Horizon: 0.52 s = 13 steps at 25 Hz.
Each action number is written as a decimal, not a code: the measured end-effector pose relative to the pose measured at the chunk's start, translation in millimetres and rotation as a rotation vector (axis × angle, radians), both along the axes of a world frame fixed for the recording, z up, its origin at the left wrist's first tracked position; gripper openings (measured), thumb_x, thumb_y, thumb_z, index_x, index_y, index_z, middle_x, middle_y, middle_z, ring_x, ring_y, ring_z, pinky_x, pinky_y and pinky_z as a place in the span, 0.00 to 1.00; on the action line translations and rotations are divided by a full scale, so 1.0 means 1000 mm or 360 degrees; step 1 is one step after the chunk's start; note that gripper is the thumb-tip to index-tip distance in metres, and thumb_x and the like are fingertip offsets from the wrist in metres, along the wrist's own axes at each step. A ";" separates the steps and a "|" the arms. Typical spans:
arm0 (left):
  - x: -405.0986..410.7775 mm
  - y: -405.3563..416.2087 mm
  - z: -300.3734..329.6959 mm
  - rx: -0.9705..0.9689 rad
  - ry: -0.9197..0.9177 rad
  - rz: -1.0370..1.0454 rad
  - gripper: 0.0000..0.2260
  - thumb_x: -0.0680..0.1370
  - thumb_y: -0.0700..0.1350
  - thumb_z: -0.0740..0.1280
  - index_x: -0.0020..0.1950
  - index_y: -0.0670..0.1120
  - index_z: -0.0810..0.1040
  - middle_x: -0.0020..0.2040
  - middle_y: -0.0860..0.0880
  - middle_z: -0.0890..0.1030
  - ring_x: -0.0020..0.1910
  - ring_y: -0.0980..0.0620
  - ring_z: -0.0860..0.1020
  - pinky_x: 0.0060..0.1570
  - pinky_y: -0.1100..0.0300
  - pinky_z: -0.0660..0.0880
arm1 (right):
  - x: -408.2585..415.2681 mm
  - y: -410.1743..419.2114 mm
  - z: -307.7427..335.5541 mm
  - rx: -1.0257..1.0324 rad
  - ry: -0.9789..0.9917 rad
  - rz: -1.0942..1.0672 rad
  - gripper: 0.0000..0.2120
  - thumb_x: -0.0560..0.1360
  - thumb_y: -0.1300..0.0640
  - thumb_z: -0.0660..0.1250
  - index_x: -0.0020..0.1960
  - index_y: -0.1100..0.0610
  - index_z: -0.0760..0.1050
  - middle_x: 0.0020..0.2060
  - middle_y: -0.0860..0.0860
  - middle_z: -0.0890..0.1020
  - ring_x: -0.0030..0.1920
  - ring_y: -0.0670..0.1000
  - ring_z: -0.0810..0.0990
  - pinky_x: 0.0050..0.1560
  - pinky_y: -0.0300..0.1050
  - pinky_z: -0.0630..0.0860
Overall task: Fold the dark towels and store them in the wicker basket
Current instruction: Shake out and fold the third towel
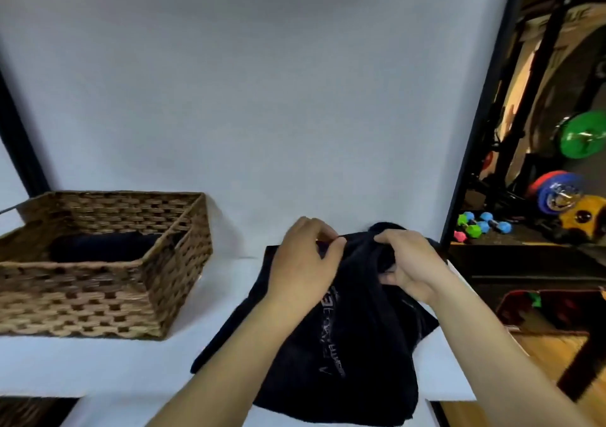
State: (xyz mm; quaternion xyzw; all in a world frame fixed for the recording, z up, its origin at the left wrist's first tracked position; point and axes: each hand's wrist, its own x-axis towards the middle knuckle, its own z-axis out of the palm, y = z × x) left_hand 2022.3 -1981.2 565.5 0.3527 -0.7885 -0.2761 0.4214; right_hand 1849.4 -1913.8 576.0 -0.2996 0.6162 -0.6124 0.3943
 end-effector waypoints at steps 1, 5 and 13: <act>-0.013 0.010 -0.015 0.0167 -0.0001 -0.0136 0.06 0.77 0.55 0.70 0.51 0.56 0.78 0.50 0.60 0.77 0.49 0.61 0.78 0.49 0.64 0.75 | 0.002 -0.004 -0.011 -0.0003 0.0008 0.0070 0.10 0.81 0.63 0.61 0.48 0.63 0.80 0.42 0.61 0.84 0.41 0.58 0.85 0.41 0.54 0.82; -0.025 0.014 -0.044 0.0568 0.0137 -0.0202 0.09 0.76 0.51 0.74 0.52 0.57 0.77 0.49 0.58 0.81 0.48 0.63 0.79 0.46 0.70 0.75 | 0.010 -0.010 -0.044 -0.0093 0.0080 0.0180 0.11 0.81 0.60 0.65 0.44 0.64 0.80 0.41 0.58 0.85 0.44 0.58 0.85 0.47 0.60 0.83; -0.009 -0.010 -0.026 0.1078 0.0566 -0.0226 0.04 0.75 0.46 0.74 0.48 0.48 0.84 0.43 0.46 0.86 0.45 0.46 0.85 0.52 0.42 0.82 | 0.043 -0.005 -0.049 -0.0498 -0.0138 0.0142 0.08 0.80 0.67 0.64 0.53 0.63 0.82 0.48 0.63 0.86 0.50 0.61 0.86 0.49 0.52 0.82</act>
